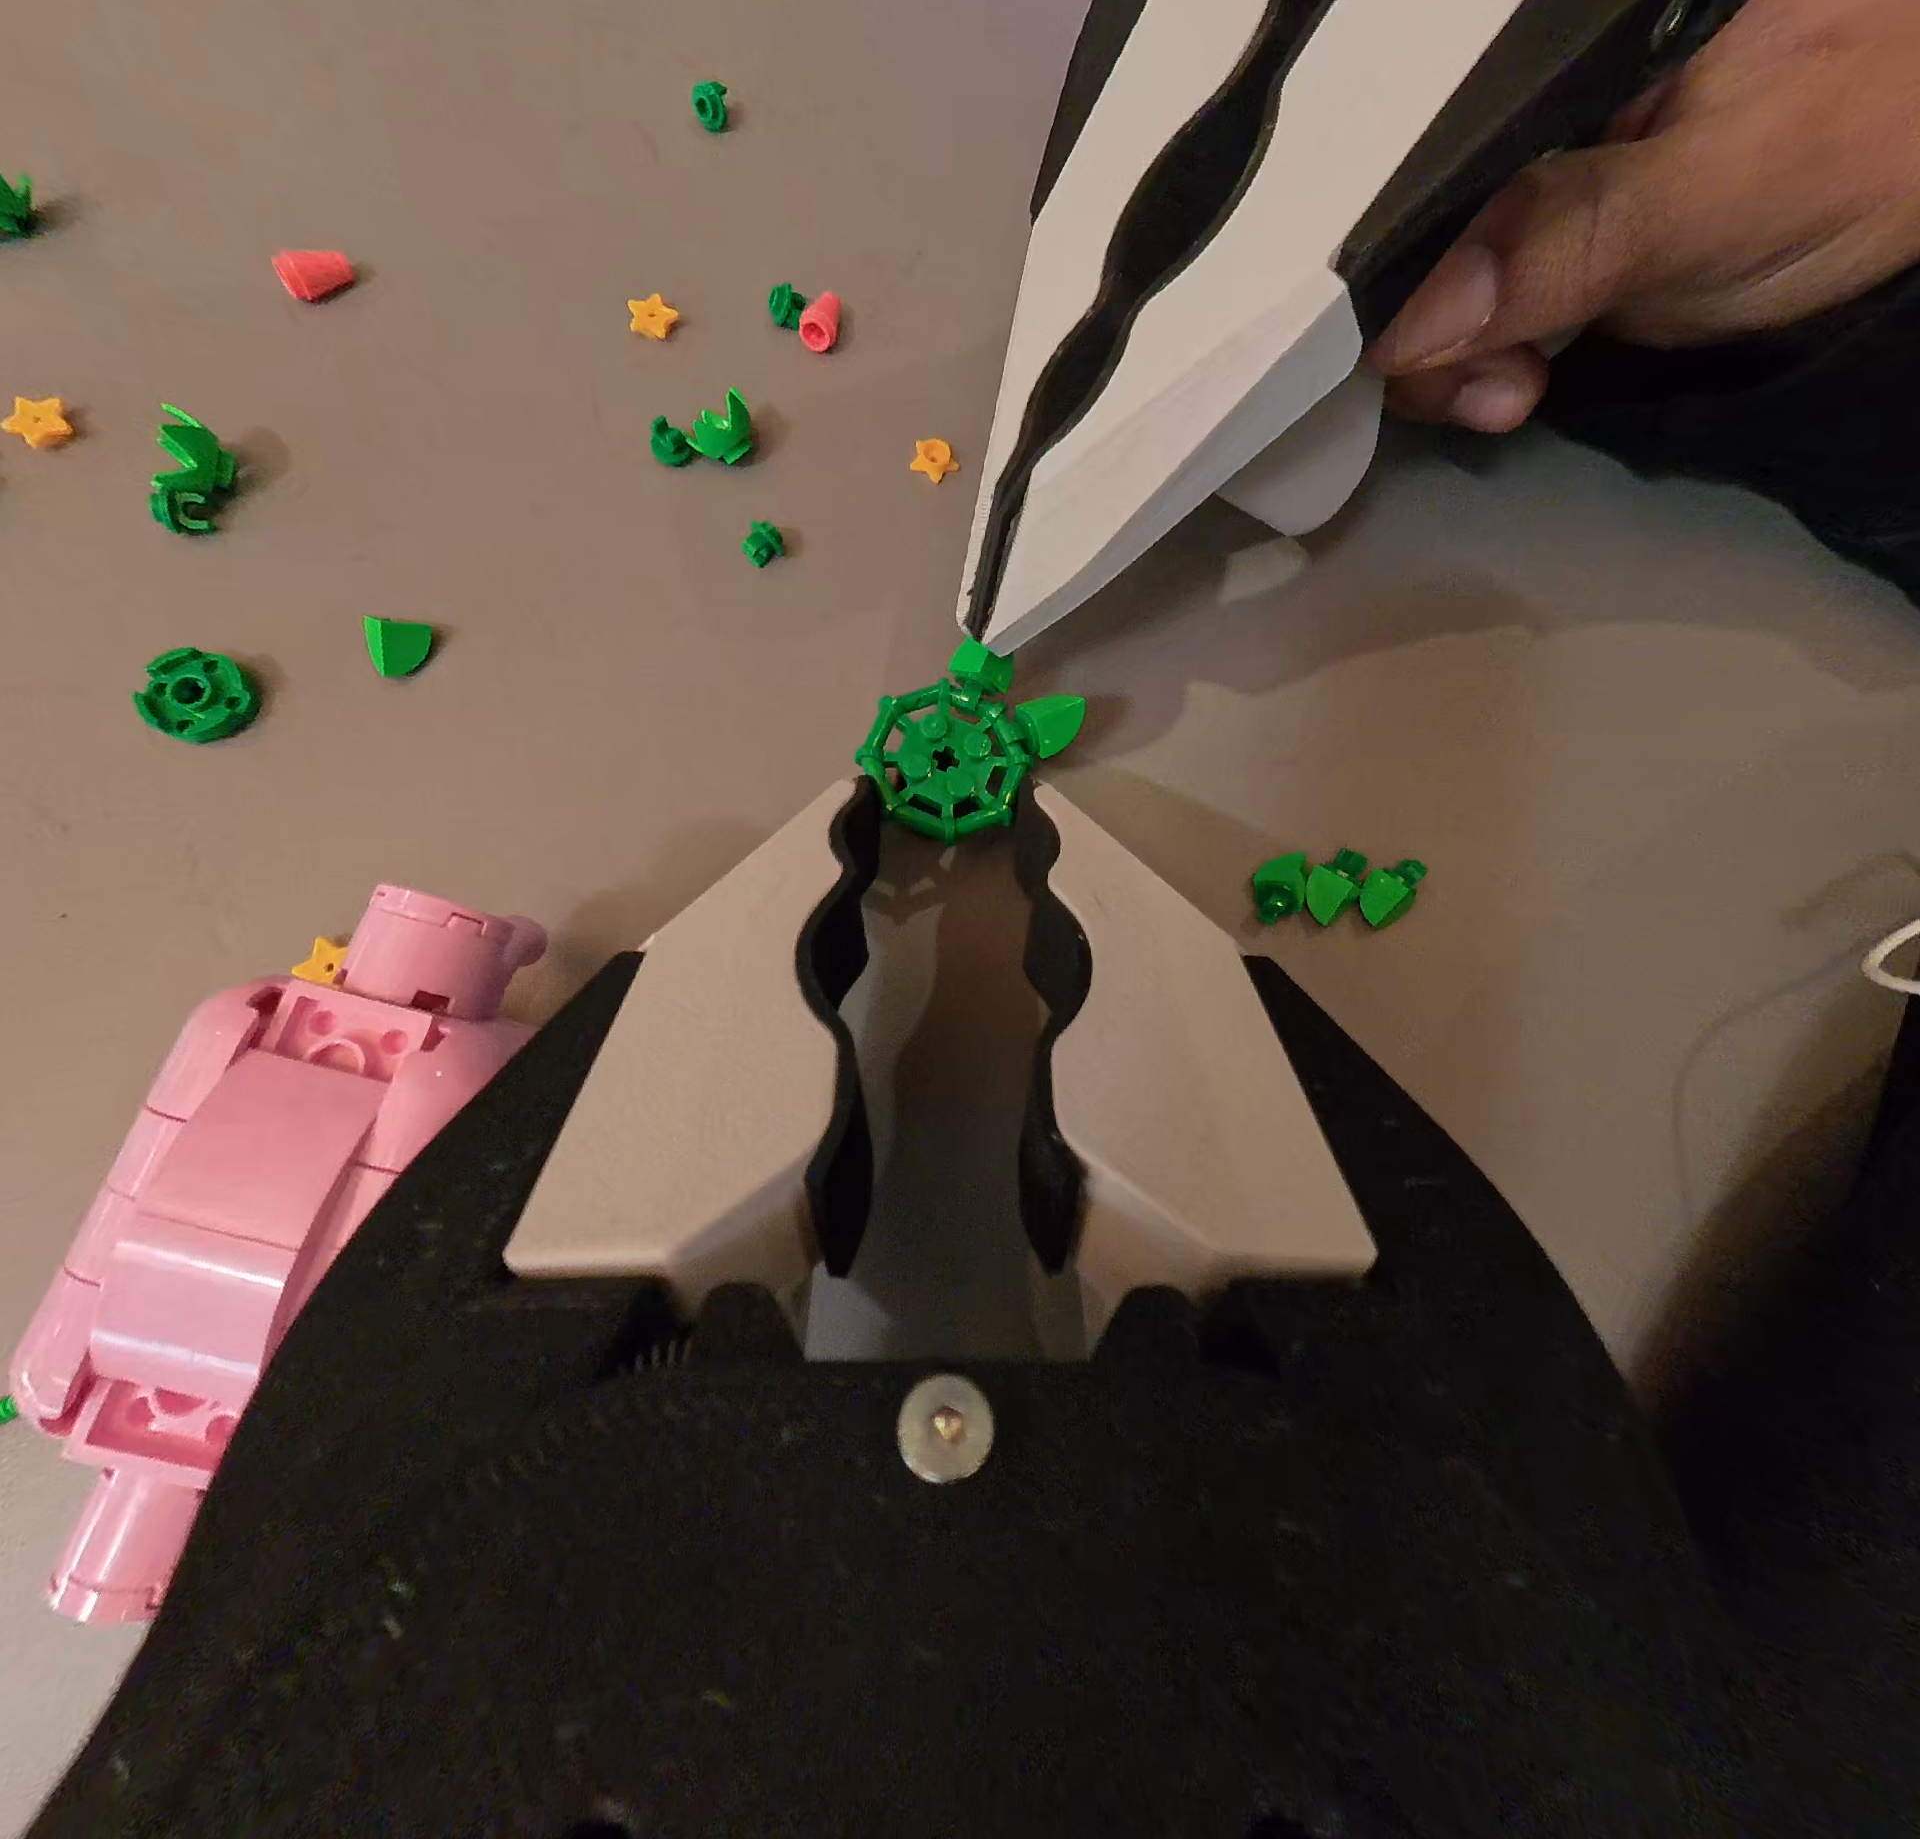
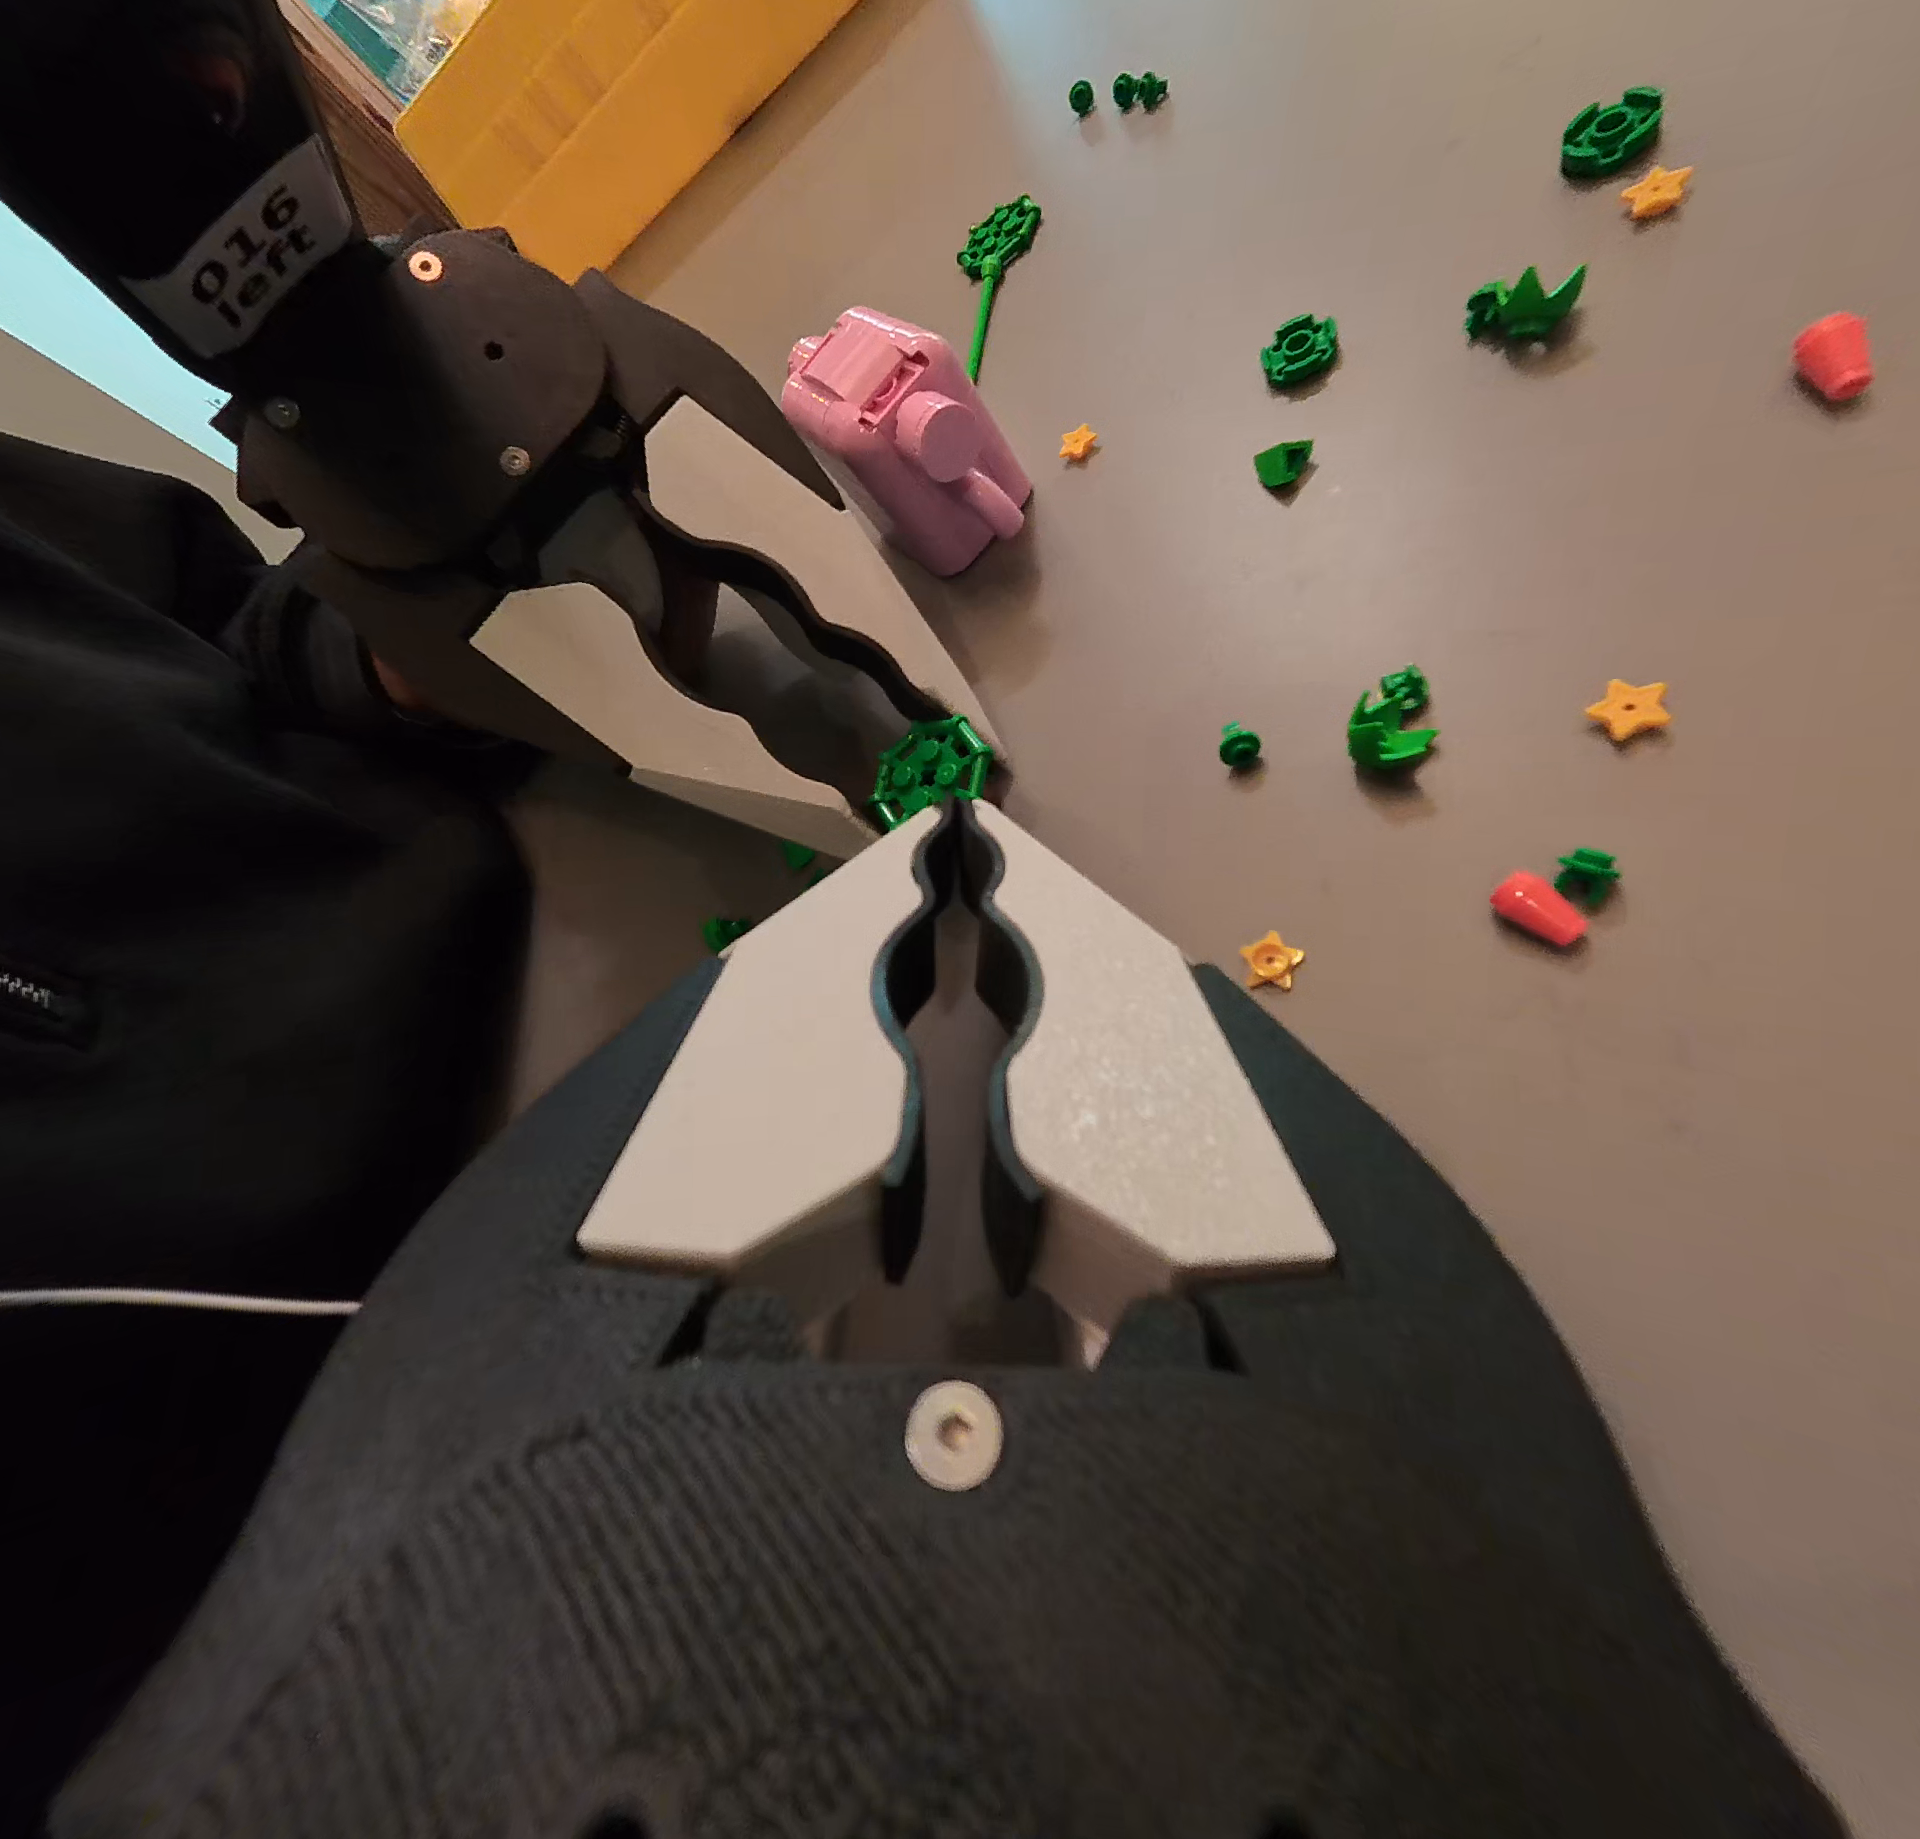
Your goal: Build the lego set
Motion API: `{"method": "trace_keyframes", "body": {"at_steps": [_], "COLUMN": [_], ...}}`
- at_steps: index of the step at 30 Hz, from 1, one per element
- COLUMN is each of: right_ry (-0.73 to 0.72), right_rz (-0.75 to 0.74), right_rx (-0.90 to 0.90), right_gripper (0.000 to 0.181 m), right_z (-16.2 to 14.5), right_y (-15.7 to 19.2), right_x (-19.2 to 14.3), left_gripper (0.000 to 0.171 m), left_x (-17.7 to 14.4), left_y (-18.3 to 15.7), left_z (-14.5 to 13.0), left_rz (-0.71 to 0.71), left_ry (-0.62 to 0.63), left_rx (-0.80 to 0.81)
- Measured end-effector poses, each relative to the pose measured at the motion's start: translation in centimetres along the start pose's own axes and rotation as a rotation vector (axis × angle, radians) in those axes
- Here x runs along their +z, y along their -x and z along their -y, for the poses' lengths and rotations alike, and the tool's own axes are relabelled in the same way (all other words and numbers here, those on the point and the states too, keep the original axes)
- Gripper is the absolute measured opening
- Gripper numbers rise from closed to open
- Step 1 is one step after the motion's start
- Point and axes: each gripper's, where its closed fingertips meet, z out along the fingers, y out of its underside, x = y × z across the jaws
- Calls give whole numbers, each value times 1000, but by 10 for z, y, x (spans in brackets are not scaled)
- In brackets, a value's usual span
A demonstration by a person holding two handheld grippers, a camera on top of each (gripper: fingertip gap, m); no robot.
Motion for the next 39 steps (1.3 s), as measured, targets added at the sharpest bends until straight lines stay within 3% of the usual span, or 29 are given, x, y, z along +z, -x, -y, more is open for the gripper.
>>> {"method": "trace_keyframes", "body": {"at_steps": [15, 20, 25, 28, 32, 39], "right_ry": [3, -92, -85, -67, -174, -182], "right_rz": [-2, 78, 122, 44, -174, -233], "right_rx": [7, 13, -30, -137, -315, -300], "right_gripper": [0, 10, 12, 11, 10, 17], "right_z": [-1, 13, 11, 11, 30, 32], "right_y": [0, 9, 18, 16, 0, -12], "right_x": [1, -8, -10, -9, -29, -38], "left_gripper": [23, 24, 24, 24, 35, 48], "left_x": [-1, -1, -1, -1, -2, -6], "left_y": [-1, -2, -2, -2, -5, -4], "left_z": [0, 0, 0, 0, 0, 4], "left_rz": [-5, -13, -23, -25, -48, -60], "left_ry": [1, 0, -1, -1, -8, -43], "left_rx": [-4, -10, -18, -17, -15, -38]}}
